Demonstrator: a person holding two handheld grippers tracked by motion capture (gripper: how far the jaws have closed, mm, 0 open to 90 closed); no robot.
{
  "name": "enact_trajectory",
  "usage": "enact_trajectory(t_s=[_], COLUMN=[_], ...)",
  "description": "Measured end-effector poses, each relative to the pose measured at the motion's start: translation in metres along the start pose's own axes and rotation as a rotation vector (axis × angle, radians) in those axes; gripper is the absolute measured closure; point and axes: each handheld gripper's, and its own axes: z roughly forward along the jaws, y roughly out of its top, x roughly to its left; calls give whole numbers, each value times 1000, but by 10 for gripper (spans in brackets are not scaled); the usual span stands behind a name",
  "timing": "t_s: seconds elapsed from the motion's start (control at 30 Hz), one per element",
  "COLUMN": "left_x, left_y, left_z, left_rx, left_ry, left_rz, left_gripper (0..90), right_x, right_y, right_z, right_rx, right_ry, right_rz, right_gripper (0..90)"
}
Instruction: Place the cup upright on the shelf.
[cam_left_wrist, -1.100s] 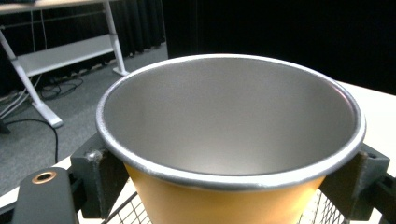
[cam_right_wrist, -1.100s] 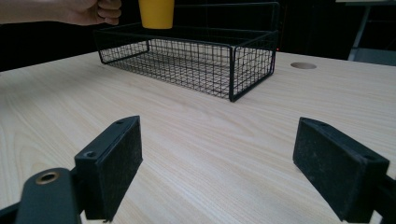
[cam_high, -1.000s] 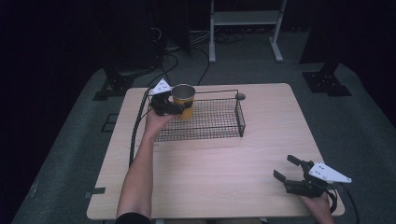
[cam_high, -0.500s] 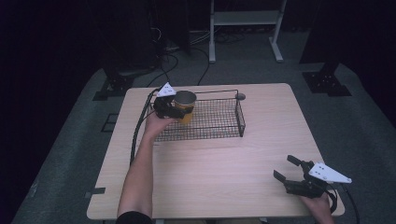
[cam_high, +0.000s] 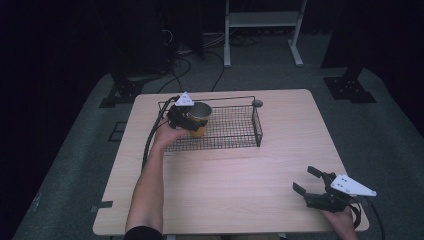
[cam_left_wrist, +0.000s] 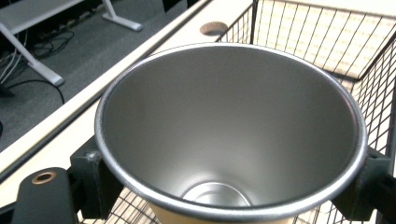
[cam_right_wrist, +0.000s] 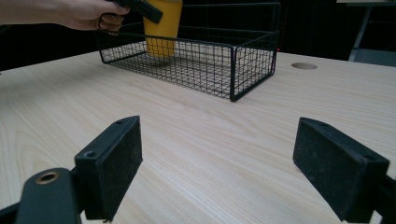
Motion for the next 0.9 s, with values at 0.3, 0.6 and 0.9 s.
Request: enact_trajectory(t_s=[0.3,0.6,0.9], left_x=[-2,-3,-2], left_y=[2,2,1], left_z=[4,8,9], left_rx=[47,84,94], left_ry=[-3,3,4], left_rz=[28,44,52], left_gripper=[135,134,133], right_x=[0,0,0], right_y=[0,0,0], right_z=[0,0,0], right_rx=[0,-1,-1], right_ry=[1,1,2], right_rz=[1,0,1], right_gripper=[148,148,148])
